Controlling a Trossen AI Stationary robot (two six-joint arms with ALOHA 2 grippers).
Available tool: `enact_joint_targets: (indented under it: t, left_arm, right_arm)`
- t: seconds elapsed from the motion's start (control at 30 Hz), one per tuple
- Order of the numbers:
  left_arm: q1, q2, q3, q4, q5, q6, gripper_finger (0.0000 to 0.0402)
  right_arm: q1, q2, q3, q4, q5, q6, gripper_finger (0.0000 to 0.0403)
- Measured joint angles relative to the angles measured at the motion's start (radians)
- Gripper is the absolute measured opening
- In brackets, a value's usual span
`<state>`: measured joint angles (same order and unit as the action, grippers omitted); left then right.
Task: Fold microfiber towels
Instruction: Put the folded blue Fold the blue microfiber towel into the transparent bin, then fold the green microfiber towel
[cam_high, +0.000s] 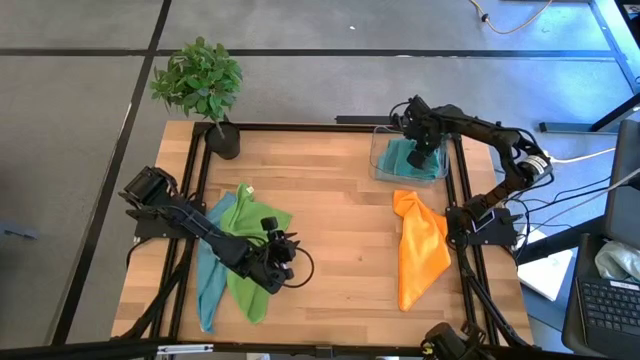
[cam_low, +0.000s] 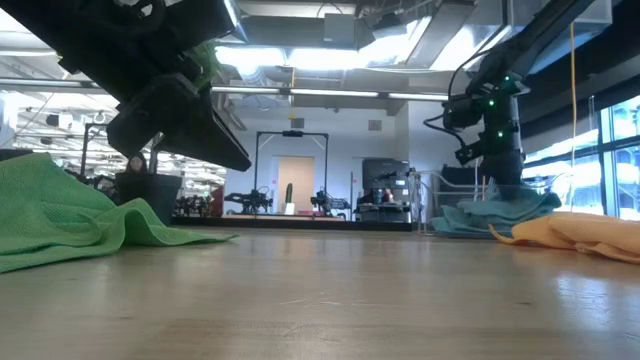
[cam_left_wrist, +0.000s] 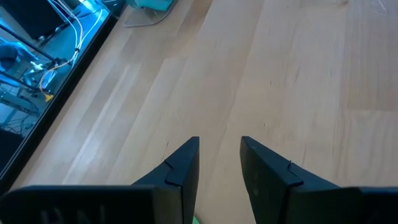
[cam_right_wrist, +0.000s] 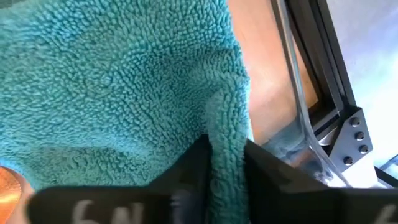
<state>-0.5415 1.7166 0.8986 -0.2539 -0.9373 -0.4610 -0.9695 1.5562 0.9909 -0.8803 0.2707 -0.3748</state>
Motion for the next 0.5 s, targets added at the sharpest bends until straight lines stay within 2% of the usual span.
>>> enact_joint_targets:
  t: [0.3,0.4,0.5]
  left_arm:
    - [0.0,0.0,0.0,0.0,0.012,0.0,0.0109]
    - [0.0,0.0,0.0,0.0,0.012,0.0,0.0109]
    - [0.0,0.0,0.0,0.0,0.012,0.0,0.0109]
  right_arm:
    - [0.002,-0.004,0.066,-0.085,-0.002,0.063,0.0242]
    - [0.01,-0.024,0.122,-0.126,-0.002,0.098,0.0274]
    - [0.03,-0.05,0.183,-0.171,0.032,0.131,0.0283]
